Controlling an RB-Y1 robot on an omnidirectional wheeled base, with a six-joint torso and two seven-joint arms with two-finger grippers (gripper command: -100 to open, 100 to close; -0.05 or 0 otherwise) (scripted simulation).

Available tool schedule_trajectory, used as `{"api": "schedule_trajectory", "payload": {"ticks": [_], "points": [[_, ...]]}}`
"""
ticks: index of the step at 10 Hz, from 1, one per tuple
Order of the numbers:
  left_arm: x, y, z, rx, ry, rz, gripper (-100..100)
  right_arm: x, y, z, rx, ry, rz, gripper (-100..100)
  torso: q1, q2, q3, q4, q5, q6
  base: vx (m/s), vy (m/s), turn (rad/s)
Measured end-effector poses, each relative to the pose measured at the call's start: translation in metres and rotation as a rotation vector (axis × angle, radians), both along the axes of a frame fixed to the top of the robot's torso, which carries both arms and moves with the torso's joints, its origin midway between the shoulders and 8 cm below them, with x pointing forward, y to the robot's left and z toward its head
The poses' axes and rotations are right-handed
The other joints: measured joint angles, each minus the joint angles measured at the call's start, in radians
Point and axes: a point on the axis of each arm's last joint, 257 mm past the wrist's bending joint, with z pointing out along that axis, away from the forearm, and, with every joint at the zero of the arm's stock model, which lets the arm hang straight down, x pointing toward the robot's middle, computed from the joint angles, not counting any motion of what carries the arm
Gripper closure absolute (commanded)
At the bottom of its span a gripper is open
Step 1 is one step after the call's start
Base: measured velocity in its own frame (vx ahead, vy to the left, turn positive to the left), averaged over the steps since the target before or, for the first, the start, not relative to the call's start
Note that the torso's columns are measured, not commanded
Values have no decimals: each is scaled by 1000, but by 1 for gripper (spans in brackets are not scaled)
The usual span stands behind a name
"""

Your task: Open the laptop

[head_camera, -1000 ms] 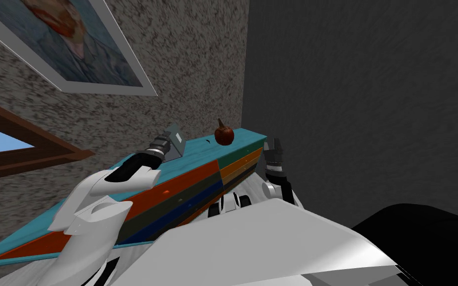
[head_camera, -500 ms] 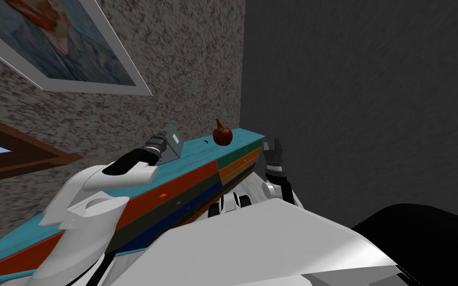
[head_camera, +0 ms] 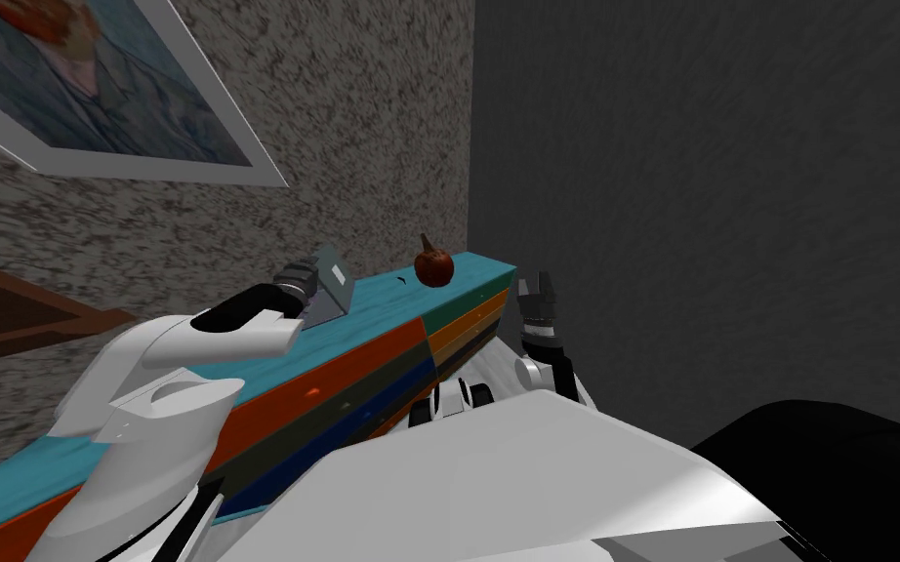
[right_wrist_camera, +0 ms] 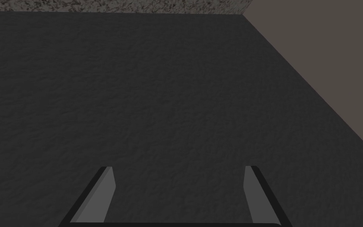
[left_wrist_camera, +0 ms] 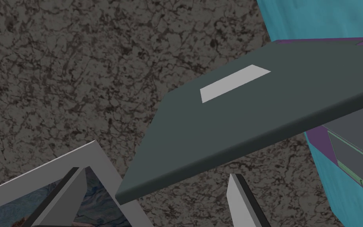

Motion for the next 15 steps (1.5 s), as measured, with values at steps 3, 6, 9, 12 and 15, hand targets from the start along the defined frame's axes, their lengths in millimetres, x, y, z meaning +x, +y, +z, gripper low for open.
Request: {"api": "schedule_trajectory", "payload": {"ticks": [3,6,9,12,15], "points": [[-3,16,7,-4,24,58,-100,0,0,0,0,0,0,0,0,0,0,0,0,0,9,4,-65],[-6,29,13,-9,38,100,-100,0,0,0,0,0,0,0,0,0,0,0,0,0,4,2,-29],[-7,31,15,-10,39,106,100,0,0,0,0,0,0,0,0,0,0,0,0,0,12,6,-7],[-2,31,16,-85,1,92,100,0,0,0,0,0,0,0,8,2,2,-1,5,-2,-45,53,35],[5,32,15,-198,-48,73,100,0,0,0,0,0,0,0,9,0,1,-2,6,-4,-43,51,38]]}}
